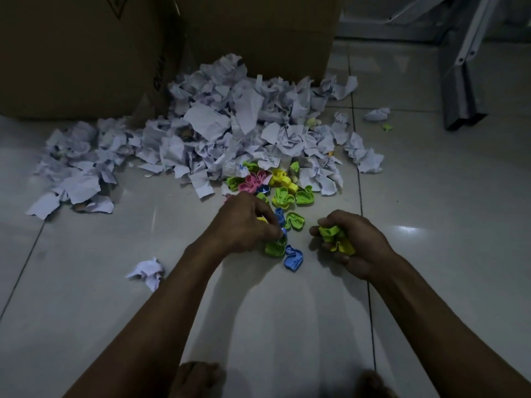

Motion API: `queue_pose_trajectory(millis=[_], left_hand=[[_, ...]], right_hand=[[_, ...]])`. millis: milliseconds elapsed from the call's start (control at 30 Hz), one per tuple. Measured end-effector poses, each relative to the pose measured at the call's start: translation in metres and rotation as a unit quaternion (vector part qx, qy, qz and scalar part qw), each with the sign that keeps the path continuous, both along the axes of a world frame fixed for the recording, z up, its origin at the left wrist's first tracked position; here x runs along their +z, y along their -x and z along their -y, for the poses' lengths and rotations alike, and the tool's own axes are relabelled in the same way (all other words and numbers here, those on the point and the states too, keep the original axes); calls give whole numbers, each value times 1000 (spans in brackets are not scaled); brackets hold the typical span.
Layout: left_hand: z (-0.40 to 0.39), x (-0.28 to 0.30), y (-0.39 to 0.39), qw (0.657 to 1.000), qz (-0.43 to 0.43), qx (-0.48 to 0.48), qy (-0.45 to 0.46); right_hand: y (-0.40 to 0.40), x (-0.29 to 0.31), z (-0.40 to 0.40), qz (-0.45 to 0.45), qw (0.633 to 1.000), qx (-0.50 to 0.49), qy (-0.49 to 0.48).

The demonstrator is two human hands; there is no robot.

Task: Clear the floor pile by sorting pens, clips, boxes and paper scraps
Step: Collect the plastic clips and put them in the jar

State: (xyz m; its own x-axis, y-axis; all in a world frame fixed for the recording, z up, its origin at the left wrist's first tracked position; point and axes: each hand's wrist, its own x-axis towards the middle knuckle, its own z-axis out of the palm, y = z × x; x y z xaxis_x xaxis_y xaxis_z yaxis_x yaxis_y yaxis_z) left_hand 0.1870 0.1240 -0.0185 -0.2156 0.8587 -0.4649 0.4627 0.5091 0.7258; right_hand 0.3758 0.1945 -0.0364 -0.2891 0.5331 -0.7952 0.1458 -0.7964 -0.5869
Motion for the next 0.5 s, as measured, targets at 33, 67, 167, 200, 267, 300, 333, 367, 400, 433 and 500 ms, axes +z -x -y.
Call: queue_pose_trajectory(millis=[33, 67, 167, 200, 267, 300, 333, 367, 400, 433, 500], left_hand=[[0, -2, -1, 999, -36, -26, -7], [0, -4, -1, 996, -75, -47, -14], [2, -9, -3, 976, -190, -108, -26], [3, -12, -4, 967, -218, -126, -35], [6, -18, -7, 956, -250, -142, -58], [6, -19, -9, 952, -260, -144, -70], [7, -21, -11, 949, -268, -143, -81], [7, -23, -13, 948, -271, -140, -91], [7, -25, -14, 948, -271, -135, -101], [8, -26, -15, 947, -273, -130, -111], [8, -28, -14, 944, -281, -128, -119]], right_hand=[[-2, -1, 2, -20, 1000, -4, 15], [-4, -3, 3, -41, 999, -5, 27], [-8, -6, 7, -56, 998, 19, 25], [-8, -8, 9, -32, 999, 39, 6], [-8, -11, 11, 23, 995, 90, -36], [-8, -11, 13, 34, 993, 107, -46], [-7, -10, 13, 35, 992, 115, -45], [-6, -9, 13, 32, 992, 115, -39], [-6, -7, 13, 29, 993, 112, -30], [-6, -6, 12, 30, 993, 113, -18], [-6, -4, 12, 34, 993, 117, 10]])
